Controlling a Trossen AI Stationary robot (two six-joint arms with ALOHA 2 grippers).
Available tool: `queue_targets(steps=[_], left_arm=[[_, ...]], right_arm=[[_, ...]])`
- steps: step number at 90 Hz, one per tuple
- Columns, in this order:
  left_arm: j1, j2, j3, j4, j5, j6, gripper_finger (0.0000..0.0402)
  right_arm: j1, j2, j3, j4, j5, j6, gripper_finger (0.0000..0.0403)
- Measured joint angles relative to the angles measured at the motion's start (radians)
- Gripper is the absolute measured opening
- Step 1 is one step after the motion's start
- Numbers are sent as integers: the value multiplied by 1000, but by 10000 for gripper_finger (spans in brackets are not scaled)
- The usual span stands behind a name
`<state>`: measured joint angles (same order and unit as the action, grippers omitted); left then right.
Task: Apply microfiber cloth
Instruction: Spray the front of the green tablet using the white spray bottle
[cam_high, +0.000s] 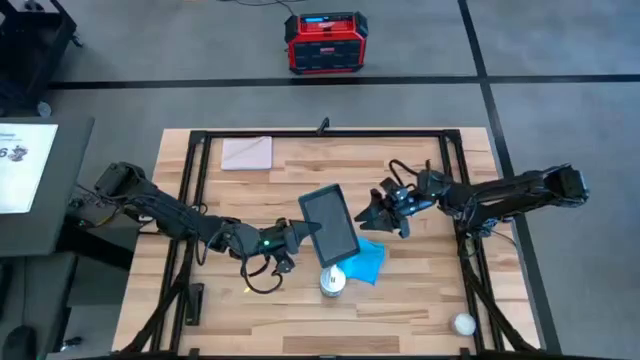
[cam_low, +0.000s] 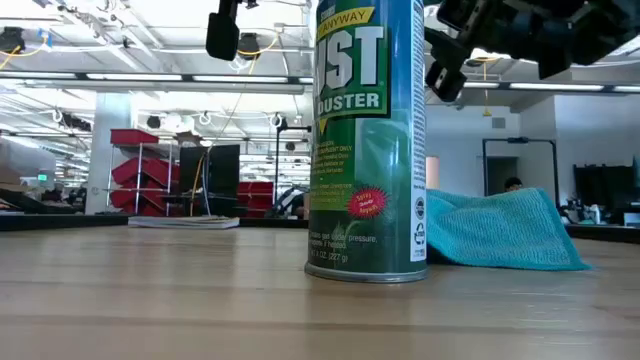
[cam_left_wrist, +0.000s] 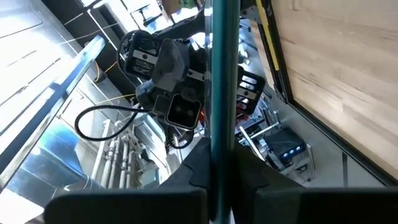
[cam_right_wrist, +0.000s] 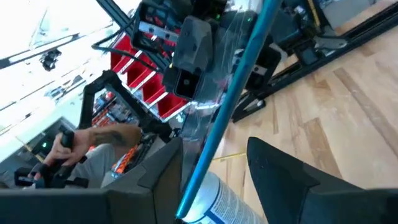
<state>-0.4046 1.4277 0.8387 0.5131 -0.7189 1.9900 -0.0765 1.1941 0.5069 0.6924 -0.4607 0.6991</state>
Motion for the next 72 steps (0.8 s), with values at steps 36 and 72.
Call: queue_targets(steps=[36, 72], left_arm=[[0, 0, 0, -1, -8, 0, 2], [0, -1, 0, 5, -7, 4, 2]], right_arm=[[0, 120, 85, 59, -58, -1, 164], [-6, 123, 84, 71, -58, -33, 52]])
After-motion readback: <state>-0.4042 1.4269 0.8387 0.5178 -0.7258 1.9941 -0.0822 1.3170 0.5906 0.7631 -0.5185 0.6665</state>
